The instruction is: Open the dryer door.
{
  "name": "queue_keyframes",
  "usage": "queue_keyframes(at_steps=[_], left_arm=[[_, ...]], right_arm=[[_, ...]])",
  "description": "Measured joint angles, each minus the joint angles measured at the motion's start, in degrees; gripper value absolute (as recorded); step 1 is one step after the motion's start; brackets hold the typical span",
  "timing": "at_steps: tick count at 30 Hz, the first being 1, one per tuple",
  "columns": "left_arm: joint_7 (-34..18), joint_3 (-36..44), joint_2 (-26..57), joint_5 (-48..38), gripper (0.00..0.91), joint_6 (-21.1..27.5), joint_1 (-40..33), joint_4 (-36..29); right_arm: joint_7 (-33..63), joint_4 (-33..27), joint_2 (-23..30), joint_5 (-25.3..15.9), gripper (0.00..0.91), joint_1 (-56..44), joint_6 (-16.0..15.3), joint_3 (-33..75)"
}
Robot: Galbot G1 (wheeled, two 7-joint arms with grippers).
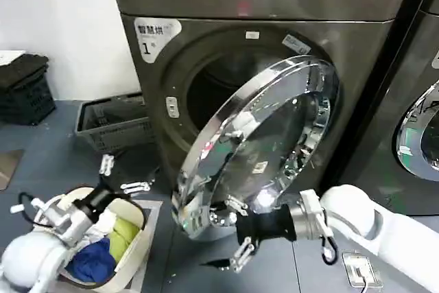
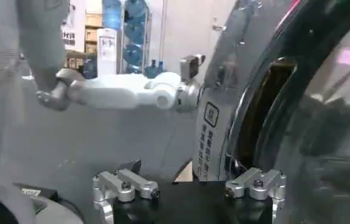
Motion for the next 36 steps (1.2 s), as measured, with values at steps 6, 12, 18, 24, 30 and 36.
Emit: queue_keyframes(at_steps=[6,12,18,24,30,36], left_arm=[[2.1,8.15,4.35,-0.56,0.907,-1.79,-6.73,1.63],[3.09,17.99,6.04,-0.09,0.907,-2.38,-14.48,3.28],[3.35,26.17,4.97,-0.29,0.907,-2.51,-21.86,5.05],[3.71,32.8,3.48,-1.11,0.907,-3.06,-28.38,6.51],[3.93,39.51,1.94,-1.54,0.907,-3.97,-34.41,8.51],[4.05,45.32,0.23,-2.26,0.907,-4.77,-39.81,10.68]], right_arm=[[1.75,2.74,-2.97,0.31,0.907,-14.49,0.58,15.39],[4.59,2.37,-2.92,-0.33,0.907,-27.32,1.51,29.5],[6.96,2.0,0.58,-1.93,0.907,-40.99,3.03,44.59],[10.83,2.91,9.32,-4.32,0.907,-56.84,6.75,62.07],[16.64,3.55,21.0,-8.19,0.907,-68.2,11.05,74.27],[25.15,2.96,32.09,-12.27,0.907,-74.17,13.44,82.89]])
